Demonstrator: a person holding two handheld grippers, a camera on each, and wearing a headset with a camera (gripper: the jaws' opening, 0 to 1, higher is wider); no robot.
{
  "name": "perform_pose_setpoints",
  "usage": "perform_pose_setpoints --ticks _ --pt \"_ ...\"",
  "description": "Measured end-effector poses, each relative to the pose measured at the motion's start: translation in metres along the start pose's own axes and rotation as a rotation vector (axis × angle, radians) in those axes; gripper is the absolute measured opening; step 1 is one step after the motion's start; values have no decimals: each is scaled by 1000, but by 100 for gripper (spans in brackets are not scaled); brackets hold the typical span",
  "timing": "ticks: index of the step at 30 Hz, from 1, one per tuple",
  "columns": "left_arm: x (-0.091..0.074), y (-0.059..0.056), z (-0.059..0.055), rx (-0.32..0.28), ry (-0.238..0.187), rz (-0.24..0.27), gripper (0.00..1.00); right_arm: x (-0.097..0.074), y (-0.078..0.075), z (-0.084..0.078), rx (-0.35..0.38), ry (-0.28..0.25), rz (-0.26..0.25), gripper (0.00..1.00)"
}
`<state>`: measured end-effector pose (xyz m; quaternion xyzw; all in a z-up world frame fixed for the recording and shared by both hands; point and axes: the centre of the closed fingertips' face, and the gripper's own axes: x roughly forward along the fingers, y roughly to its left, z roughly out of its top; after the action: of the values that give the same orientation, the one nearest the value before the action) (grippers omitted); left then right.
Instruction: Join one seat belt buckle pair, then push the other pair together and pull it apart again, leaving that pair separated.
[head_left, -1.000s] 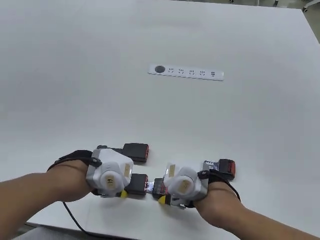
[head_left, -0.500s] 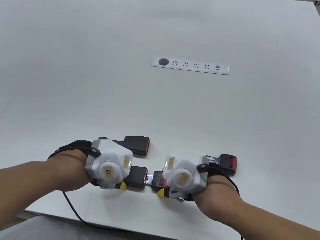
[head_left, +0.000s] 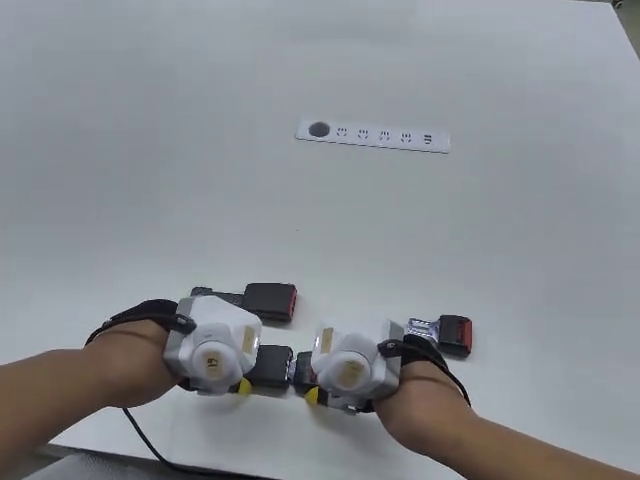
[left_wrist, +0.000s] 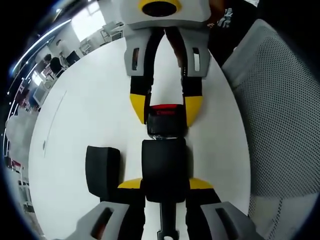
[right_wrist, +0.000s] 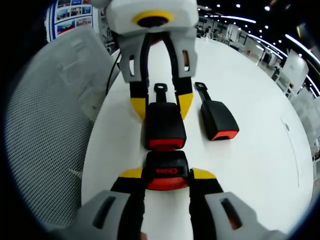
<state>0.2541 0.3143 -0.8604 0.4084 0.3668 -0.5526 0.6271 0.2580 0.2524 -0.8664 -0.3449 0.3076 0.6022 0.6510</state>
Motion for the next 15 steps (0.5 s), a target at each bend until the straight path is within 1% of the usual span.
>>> perform_pose_setpoints --ticks 5,7,8,11,12,14,15 --pt "1 1 0 13 -5 -10 31 2 -1 1 -2 25 -1 32" --pt "1 1 0 11 -12 -8 31 2 -1 1 -24 50 5 32" --pt "0 2 -1 11 -17 -8 31 1 0 1 -23 53 5 32" --pt "0 2 -1 7 -28 -5 31 1 1 0 -18 60 3 33" --pt "0 2 -1 -6 -24 -2 31 -1 1 0 -7 60 3 33" --pt "0 2 -1 -11 -11 5 31 -2 1 -2 6 52 -5 32" --pt "-1 2 -1 -10 -19 8 31 -1 1 -2 12 48 -8 32"
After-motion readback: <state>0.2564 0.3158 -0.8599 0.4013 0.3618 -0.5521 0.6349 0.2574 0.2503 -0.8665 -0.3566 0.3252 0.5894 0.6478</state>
